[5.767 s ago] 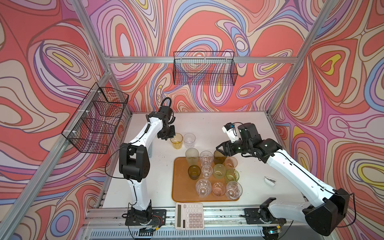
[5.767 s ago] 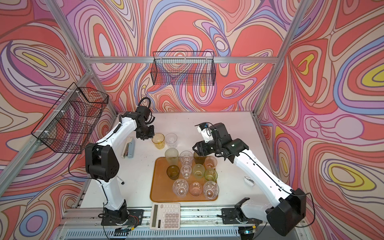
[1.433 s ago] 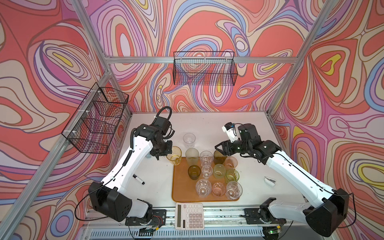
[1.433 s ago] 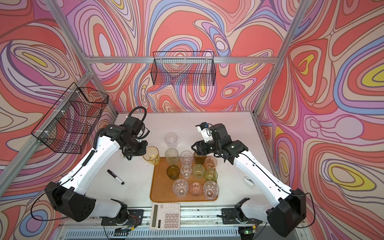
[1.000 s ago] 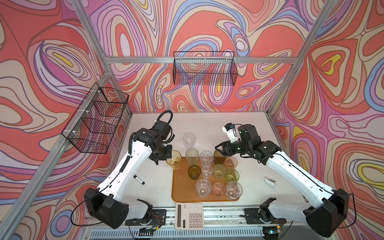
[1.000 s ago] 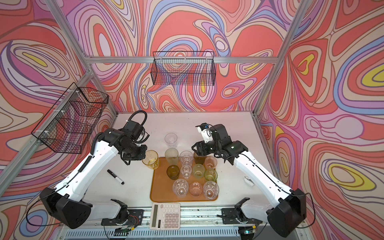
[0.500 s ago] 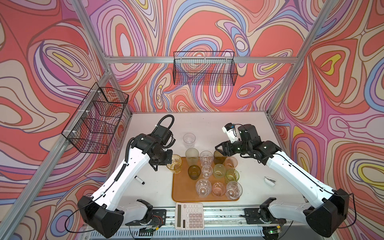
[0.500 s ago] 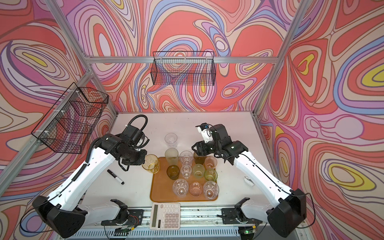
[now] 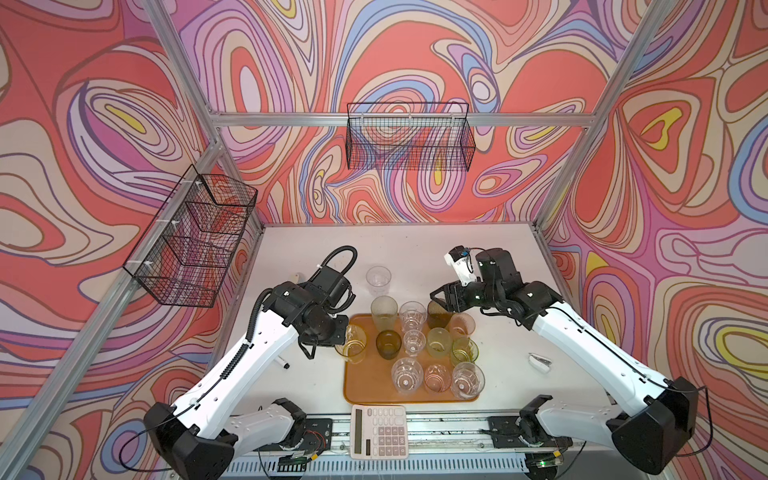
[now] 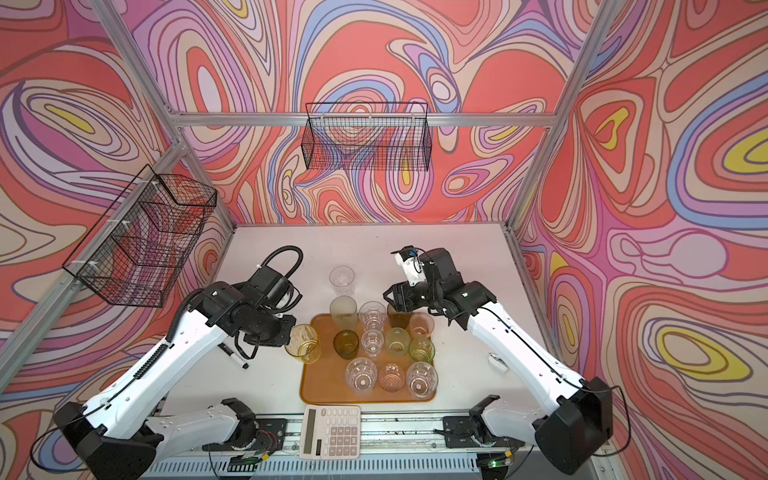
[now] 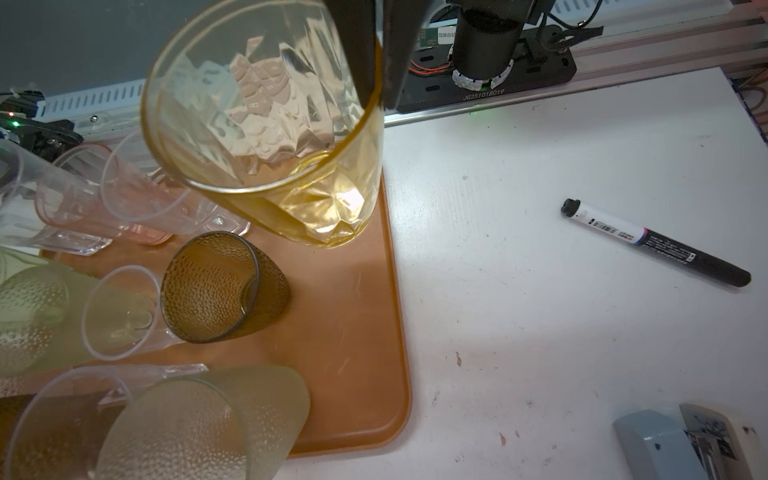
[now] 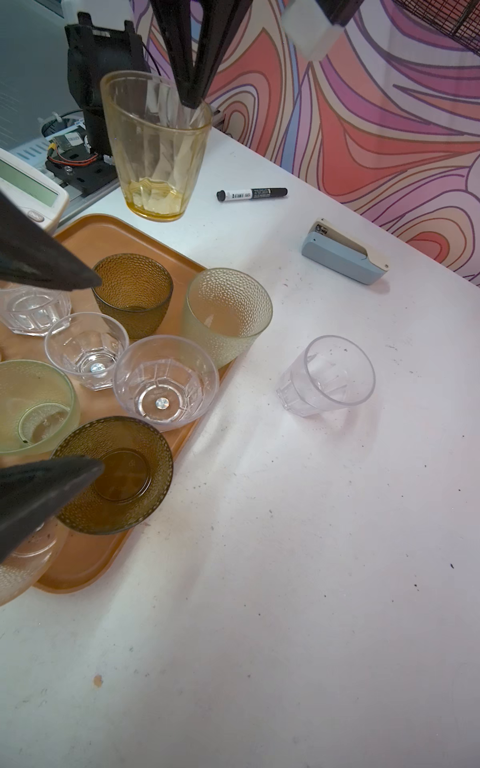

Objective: Place the glasses into the tray
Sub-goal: 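Lower the amber cup onto the tray's near corner with the left gripper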

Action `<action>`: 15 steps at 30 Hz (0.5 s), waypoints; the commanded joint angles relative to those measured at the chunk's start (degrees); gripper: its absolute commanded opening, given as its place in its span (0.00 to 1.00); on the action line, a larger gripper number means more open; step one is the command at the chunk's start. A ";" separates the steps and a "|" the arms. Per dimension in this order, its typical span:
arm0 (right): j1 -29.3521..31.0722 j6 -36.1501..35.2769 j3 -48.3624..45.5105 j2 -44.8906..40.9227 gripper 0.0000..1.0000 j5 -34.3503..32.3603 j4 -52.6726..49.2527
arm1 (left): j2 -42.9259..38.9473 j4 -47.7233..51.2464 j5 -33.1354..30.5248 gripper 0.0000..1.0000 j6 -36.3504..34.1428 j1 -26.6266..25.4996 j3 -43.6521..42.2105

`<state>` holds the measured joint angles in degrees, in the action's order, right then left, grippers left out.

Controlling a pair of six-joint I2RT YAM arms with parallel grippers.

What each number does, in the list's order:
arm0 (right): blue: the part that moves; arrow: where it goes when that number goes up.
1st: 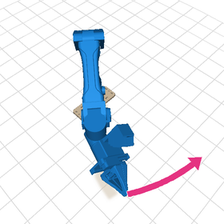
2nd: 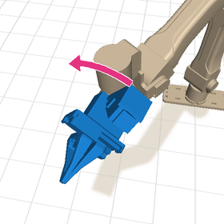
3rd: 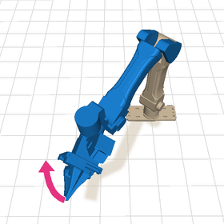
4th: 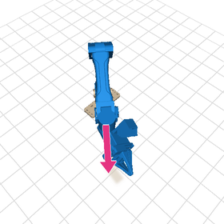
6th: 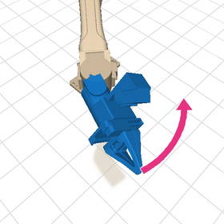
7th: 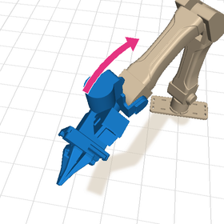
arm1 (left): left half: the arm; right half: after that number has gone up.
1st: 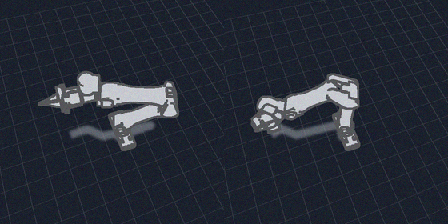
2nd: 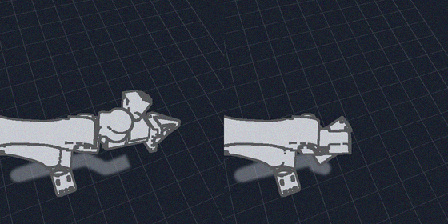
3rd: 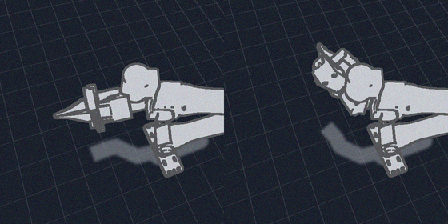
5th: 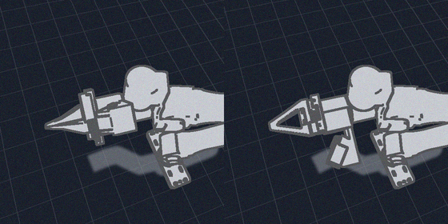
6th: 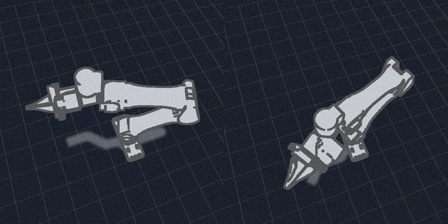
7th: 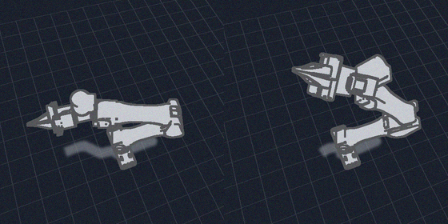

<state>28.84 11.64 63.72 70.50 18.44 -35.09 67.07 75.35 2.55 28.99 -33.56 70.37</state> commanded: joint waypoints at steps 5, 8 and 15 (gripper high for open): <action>-0.36 0.23 -0.59 -0.69 0.66 -0.59 1.10 | -1.41 -1.39 -0.71 0.00 6.28 -5.13 -3.36; -0.32 0.22 -0.62 -0.48 0.66 -0.51 1.26 | -1.08 -2.92 -1.12 0.00 8.17 -7.61 -4.35; -0.28 0.18 -0.79 -0.37 0.66 -0.42 1.36 | -1.23 -4.85 -2.02 0.00 11.21 -10.50 -7.08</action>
<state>28.84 11.64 63.72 70.50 18.44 -35.09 66.70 71.61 1.85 37.26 -43.35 64.64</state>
